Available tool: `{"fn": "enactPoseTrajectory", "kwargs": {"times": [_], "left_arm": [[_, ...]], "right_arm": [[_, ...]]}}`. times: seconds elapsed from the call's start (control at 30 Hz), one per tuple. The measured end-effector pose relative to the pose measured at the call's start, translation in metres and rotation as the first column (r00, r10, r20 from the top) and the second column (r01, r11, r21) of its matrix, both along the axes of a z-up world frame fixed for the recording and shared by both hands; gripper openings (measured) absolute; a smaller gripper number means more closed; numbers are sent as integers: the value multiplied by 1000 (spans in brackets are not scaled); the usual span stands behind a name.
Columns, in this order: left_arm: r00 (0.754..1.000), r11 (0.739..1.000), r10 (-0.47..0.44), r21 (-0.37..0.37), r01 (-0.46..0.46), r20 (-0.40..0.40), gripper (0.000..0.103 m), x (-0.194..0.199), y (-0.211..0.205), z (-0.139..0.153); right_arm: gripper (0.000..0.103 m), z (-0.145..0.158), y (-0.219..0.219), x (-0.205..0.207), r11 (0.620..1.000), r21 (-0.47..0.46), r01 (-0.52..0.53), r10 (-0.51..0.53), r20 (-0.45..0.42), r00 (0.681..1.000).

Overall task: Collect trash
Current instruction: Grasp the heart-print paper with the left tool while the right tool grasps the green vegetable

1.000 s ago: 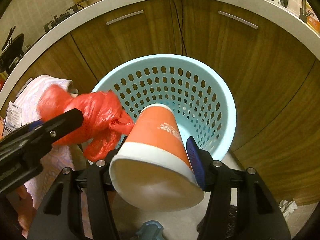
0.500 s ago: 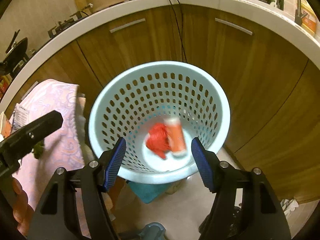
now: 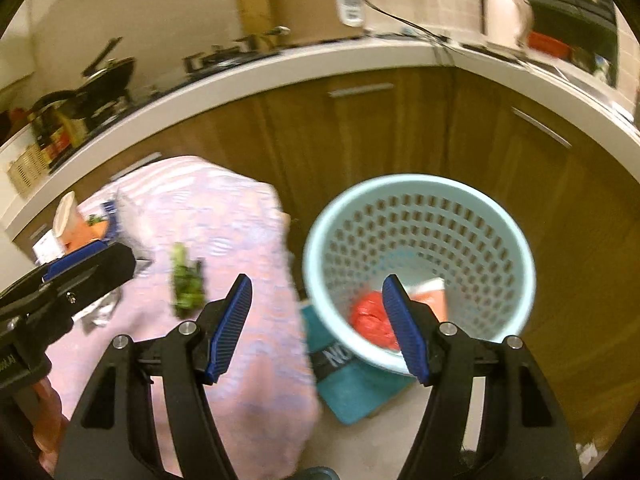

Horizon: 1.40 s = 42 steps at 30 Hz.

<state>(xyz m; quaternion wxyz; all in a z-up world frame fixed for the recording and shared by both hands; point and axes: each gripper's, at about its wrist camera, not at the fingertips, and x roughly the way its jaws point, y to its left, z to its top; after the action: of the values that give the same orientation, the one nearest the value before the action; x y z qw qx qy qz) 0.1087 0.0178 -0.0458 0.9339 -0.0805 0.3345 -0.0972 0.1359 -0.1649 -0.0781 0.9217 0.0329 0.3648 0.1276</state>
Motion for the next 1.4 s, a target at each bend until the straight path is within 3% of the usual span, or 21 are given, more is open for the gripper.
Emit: {"fn": "enactPoseTrajectory", "kwargs": {"times": [0.17, 0.37, 0.63, 1.0, 1.13, 1.2, 1.27, 1.37, 1.4], "left_arm": [[990, 990, 139, 21, -139, 26, 72, -30, 52, -1], [970, 970, 243, 17, -244, 21, 72, -52, 102, -15], [953, 955, 298, -1, -298, -64, 72, -41, 126, -45], [941, 952, 305, 13, -306, -150, 74, -14, 128, -57], [942, 957, 285, 3, -289, -178, 56, -12, 128, -62], [942, 958, 284, 4, -288, -179, 50, -14, 128, -63], [948, 964, 259, -16, -266, -183, 36, -18, 128, -64], [954, 968, 233, -46, -245, -188, 27, -25, 127, -65], [957, 970, 226, -48, -238, -185, 25, -27, 126, -64]], "right_arm": [[63, -5, 39, -3, 997, -5, -81, 81, 30, 996], [63, -17, 69, -1, 990, 13, -143, 143, 29, 989], [64, -33, 100, 21, 984, -29, -178, 179, 5, 984], [64, -47, 110, 38, 978, -65, -196, 192, -61, 979], [62, -47, 122, 36, 965, -123, -232, 226, -60, 972], [51, -48, 128, 32, 957, -153, -246, 240, -58, 969], [40, -48, 131, 30, 953, -157, -261, 256, -52, 965], [23, -47, 133, 28, 950, -167, -262, 258, -46, 965], [21, -48, 132, 27, 951, -159, -264, 260, -47, 964]]}}
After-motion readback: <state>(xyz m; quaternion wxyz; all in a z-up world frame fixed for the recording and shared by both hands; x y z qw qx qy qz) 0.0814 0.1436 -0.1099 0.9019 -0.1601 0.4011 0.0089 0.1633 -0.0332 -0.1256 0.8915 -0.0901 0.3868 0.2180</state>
